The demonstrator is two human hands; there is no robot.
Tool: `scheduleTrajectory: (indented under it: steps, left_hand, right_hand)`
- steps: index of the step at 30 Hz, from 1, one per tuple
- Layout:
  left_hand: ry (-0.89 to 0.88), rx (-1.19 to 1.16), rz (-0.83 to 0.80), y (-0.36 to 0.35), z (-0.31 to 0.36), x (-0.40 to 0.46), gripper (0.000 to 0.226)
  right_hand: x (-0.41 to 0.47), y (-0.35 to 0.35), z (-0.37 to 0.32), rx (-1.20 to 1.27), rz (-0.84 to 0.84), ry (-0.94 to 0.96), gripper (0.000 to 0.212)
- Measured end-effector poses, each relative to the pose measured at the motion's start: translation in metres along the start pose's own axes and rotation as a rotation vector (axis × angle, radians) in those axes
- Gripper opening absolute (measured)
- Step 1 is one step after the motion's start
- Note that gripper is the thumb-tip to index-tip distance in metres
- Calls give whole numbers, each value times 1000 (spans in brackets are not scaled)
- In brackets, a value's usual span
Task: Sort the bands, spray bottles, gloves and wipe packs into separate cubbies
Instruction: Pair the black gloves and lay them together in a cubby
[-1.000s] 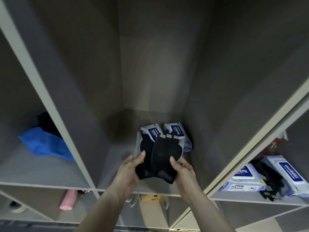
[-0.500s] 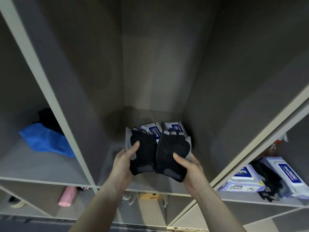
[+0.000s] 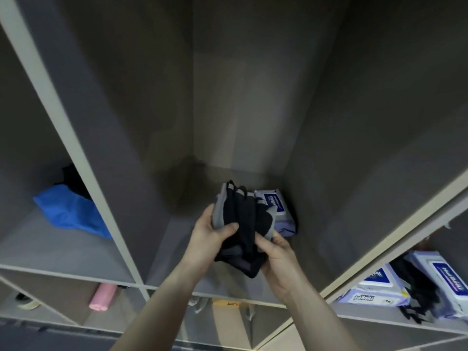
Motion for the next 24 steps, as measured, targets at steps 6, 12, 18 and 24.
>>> scheduleTrajectory:
  steps: [6,12,18,24]
  left_hand:
    - [-267,712,146,-5,1,-3,96]
    - [-26,229,-18,-22,8,-12,52]
    - [283,-444,59,-13,0,-4,41]
    - [278,-908,123,5,2,-8,31]
  right_hand:
    - [-2,3,-8,106,-42,-27,31]
    - [-1,-3,-9,-61,-3,94,37]
    - [-6,6,-27,-134,45,158,33]
    - [-2,34,-51,172,103,171,30]
Point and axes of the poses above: each hand's wrist, its own x-axis towards the middle knuckle, its own y-axis out of the back of the hand, z = x × y, the point moved 1 cm from there along x, towards the middle knuckle, and after that the axes turned 10 degrees about -y, right-handed, at the moved point
